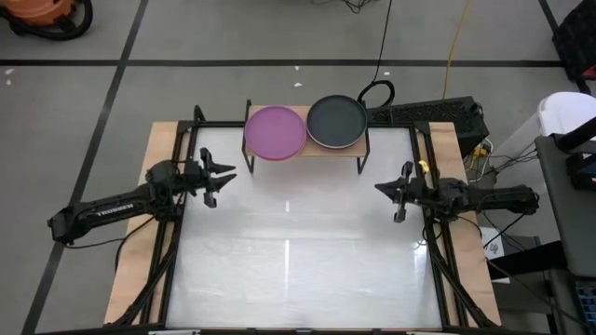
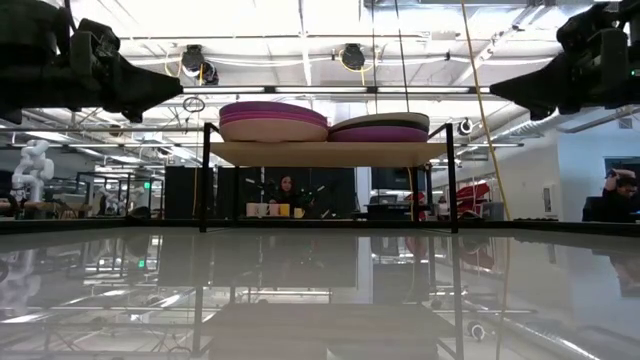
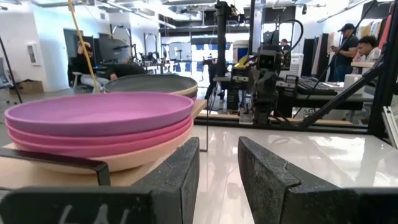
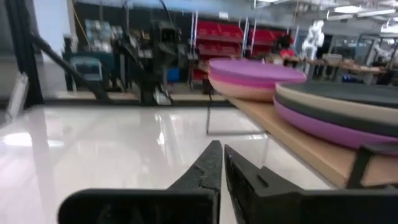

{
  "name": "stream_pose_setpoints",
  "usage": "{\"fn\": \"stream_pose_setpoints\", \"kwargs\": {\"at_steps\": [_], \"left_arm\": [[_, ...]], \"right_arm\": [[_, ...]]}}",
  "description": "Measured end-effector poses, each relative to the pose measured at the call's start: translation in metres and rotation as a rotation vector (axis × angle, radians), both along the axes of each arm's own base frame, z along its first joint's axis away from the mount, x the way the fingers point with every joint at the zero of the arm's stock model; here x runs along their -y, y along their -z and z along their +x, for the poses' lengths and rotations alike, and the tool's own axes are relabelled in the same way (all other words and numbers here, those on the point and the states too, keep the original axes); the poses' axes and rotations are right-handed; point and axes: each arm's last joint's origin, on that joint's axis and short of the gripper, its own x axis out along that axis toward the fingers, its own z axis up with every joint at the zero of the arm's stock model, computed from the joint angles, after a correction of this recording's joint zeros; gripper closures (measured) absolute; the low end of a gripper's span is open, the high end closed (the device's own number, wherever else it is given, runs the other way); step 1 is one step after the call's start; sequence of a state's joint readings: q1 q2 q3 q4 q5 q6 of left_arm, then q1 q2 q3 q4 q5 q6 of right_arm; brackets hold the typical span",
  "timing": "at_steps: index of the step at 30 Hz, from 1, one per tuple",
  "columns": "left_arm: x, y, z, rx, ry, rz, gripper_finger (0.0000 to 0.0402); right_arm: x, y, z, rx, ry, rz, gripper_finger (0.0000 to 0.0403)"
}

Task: Place and stack plates onto a shelf
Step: Return to Home Position

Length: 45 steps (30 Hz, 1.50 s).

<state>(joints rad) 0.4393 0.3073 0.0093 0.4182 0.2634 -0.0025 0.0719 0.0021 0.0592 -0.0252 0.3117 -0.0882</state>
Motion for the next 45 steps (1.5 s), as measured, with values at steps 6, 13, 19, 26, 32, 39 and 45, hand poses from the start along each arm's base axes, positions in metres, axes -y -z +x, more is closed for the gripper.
{"fn": "stream_pose_setpoints", "kwargs": {"at_steps": [6,13,19,26,32,39,45], "left_arm": [[0.0,0.002,0.0,-0.022,0.0,-0.002,0.0284],[0.0,0.007,0.001,-0.068,-0.001,-0.005,0.0287],[0.0,0.008,0.001,-0.088,-0.002,0.004,0.0351],[0.0,0.01,0.001,-0.106,-0.004,0.025,0.0396],[-0.001,0.01,0.001,-0.109,-0.026,0.041,0.0397],[-0.003,0.015,0.0,-0.171,-0.113,0.053,0.0397],[-0.004,0.015,0.0,-0.171,-0.12,0.05,0.0397]], "right_arm": [[0.0,-0.006,0.0,0.079,-0.002,-0.003,0.0401],[0.0,-0.006,0.001,0.078,-0.003,0.01,0.0402],[0.0,-0.006,0.001,0.083,-0.002,0.029,0.0402],[0.0,-0.006,0.001,0.083,-0.001,0.029,0.0403],[0.0,-0.006,0.001,0.081,0.0,0.021,0.0403],[0.0,-0.006,0.001,0.075,0.0,-0.002,0.0403],[0.0,-0.006,0.001,0.077,0.0,0.008,0.0403]]}}
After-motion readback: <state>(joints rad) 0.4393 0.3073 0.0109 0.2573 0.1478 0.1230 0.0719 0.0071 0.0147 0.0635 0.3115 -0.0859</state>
